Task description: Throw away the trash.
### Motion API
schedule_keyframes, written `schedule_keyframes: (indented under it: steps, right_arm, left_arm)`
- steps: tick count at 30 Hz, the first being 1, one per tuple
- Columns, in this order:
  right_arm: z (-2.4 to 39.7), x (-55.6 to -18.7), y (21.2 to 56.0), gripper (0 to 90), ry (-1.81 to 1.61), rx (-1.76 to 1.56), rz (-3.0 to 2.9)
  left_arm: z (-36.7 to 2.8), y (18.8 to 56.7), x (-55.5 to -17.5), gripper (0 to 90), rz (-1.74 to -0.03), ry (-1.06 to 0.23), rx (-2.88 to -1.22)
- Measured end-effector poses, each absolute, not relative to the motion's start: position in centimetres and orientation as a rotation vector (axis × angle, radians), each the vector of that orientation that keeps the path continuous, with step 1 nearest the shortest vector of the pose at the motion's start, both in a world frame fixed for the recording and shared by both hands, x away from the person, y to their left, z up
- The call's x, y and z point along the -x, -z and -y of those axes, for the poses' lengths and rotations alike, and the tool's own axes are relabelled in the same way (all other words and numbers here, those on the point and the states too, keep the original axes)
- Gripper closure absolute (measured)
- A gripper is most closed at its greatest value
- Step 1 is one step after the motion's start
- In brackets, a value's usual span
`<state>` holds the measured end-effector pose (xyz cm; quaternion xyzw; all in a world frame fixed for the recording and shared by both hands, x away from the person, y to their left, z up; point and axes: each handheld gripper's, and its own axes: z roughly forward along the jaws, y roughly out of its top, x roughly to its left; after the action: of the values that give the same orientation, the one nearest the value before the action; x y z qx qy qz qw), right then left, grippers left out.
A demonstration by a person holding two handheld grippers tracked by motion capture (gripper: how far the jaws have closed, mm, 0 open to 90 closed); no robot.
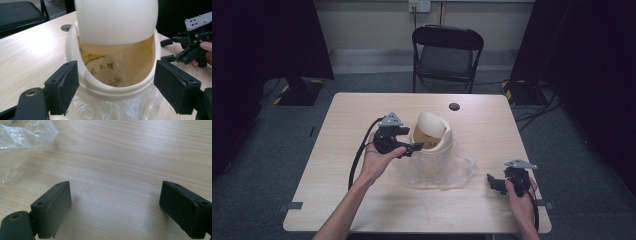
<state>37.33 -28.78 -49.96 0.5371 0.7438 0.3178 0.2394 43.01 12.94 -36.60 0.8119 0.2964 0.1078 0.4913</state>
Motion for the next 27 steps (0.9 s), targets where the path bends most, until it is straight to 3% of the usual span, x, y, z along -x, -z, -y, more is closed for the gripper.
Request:
schedule_keyframes:
  steps: [27]
  right_arm:
    - [28.8, -37.3, 50.0, 9.8, -0.87, -1.47, -2.036]
  left_arm:
    - [-18.8, 37.1, -41.2, 16.5, -0.814, -0.318, -1.924]
